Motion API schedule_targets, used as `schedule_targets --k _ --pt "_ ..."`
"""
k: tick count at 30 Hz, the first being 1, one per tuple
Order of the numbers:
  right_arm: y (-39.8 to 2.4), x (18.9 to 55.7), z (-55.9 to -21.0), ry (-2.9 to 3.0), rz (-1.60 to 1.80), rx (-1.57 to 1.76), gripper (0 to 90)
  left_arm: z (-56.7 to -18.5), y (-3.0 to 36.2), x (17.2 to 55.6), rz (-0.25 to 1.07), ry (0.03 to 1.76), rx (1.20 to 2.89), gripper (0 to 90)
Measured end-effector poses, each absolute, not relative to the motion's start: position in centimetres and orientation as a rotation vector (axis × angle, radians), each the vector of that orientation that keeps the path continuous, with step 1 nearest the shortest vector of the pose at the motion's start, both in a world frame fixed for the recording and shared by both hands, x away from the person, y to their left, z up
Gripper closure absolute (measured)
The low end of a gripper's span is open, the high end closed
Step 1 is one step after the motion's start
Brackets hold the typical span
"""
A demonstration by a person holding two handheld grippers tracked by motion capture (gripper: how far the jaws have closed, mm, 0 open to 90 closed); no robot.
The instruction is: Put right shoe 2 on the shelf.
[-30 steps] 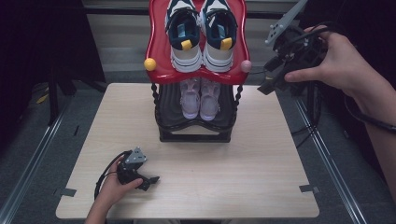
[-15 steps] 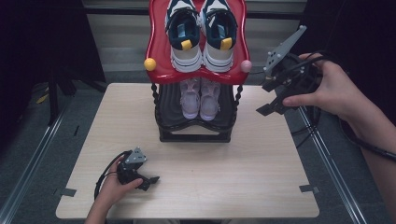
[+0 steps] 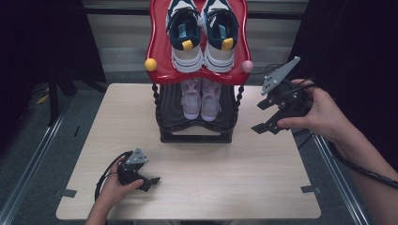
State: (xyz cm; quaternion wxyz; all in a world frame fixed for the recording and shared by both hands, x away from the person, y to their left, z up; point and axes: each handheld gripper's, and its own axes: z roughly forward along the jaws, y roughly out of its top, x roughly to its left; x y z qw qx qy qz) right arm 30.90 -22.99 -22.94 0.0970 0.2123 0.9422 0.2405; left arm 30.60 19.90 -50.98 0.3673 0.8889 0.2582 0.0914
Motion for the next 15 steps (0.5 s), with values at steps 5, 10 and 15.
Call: schedule_targets --k 5,10,15 --pt "-23.1 30.7 -24.5 2.797 0.738 0.639 18.8 -51.0 19.9 30.6 0.238 0.664 2.281 0.0" --pt "-23.3 30.4 -26.0 2.798 0.766 0.649 18.5 -51.0 19.9 30.6 0.238 0.664 2.280 0.0" --pt "-23.5 30.3 -27.8 2.804 0.782 0.664 18.3 -51.0 19.9 30.6 0.239 0.664 2.280 0.0"
